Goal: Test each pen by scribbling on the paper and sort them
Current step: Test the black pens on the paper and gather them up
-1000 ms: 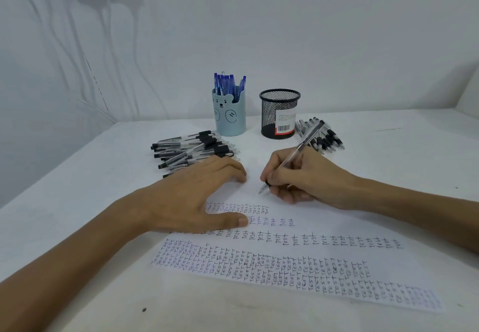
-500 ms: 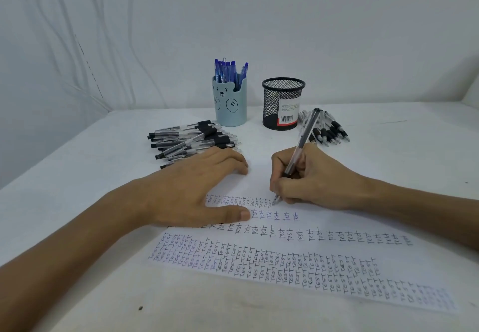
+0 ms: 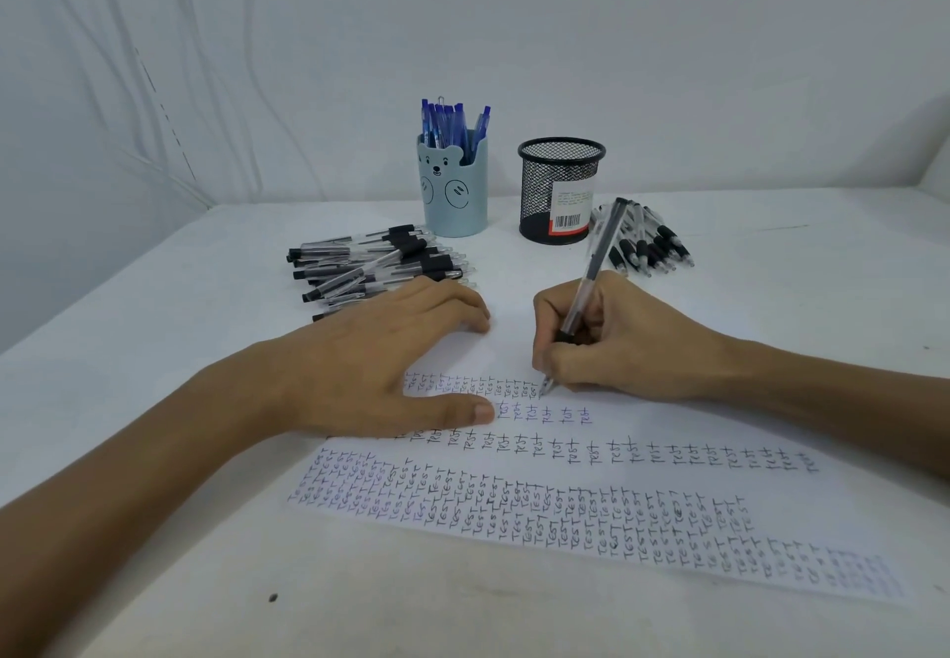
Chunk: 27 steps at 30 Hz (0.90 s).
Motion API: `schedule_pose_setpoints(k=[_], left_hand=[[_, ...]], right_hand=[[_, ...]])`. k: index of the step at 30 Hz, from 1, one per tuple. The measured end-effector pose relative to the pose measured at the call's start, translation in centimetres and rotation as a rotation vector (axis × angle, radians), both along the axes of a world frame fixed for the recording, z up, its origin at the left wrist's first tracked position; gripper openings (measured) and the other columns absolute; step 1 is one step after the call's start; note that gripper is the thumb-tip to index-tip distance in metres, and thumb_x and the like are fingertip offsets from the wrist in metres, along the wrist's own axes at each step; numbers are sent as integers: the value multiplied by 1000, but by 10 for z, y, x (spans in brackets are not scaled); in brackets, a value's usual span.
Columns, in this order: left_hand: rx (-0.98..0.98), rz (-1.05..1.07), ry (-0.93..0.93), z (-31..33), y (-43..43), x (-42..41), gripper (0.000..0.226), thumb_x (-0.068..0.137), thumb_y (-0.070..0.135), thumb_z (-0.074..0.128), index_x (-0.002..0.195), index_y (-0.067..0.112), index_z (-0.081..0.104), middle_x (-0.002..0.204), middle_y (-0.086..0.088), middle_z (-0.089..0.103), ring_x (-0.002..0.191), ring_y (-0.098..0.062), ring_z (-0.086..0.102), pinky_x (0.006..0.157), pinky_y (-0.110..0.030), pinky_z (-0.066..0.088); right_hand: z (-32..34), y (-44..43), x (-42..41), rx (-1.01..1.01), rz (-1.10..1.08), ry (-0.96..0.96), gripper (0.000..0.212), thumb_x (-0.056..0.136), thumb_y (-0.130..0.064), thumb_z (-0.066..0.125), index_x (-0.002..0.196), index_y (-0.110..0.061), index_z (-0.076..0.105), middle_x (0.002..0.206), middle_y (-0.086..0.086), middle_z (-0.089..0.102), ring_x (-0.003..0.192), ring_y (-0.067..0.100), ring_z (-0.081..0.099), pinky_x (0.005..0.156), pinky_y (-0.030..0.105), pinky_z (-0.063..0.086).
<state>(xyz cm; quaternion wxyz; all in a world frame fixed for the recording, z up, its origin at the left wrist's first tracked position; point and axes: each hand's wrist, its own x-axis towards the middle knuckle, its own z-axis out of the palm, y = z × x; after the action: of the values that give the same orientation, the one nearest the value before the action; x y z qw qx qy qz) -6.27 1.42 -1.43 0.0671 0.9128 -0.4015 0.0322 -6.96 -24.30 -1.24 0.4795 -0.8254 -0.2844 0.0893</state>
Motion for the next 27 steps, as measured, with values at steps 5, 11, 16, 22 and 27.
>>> schedule_pose_setpoints(k=[5, 11, 16, 22, 27], left_hand=[[-8, -2, 5, 0, 1, -1, 77, 89, 84, 40, 148, 35, 38, 149, 27, 33, 140, 8, 29, 119, -24, 31], [-6, -9, 1, 0, 0, -1, 76, 90, 83, 41, 147, 33, 40, 149, 25, 35, 140, 6, 31, 118, -20, 28], [-10, -12, -1, 0, 0, -1, 75, 90, 82, 41, 147, 33, 40, 148, 25, 36, 139, 6, 32, 116, -19, 28], [-6, -6, 4, -1, 0, 0, 76, 90, 83, 41, 148, 33, 39, 148, 25, 35, 140, 7, 30, 118, -22, 31], [-4, -4, 3, -1, 1, 0, 76, 90, 82, 41, 148, 32, 40, 149, 24, 35, 139, 6, 31, 118, -23, 32]], right_hand=[[-1, 0, -1, 18, -17, 11, 19, 84, 0, 65, 68, -11, 63, 56, 2, 61, 50, 13, 50, 55, 33, 41], [-1, 1, 1, -3, -24, -1, 16, 83, -4, 65, 68, -9, 62, 55, 6, 61, 52, 18, 48, 52, 30, 38], [-2, 0, 2, -15, -36, -1, 21, 87, 6, 63, 70, -5, 61, 54, 3, 60, 48, 12, 47, 49, 22, 38], [-4, 1, 3, -5, -58, -37, 16, 84, -4, 66, 69, -9, 62, 55, 6, 62, 52, 19, 49, 55, 36, 40], [-4, 2, 4, 3, -57, -53, 11, 77, -15, 63, 68, -9, 61, 57, 11, 62, 53, 24, 48, 58, 42, 41]])
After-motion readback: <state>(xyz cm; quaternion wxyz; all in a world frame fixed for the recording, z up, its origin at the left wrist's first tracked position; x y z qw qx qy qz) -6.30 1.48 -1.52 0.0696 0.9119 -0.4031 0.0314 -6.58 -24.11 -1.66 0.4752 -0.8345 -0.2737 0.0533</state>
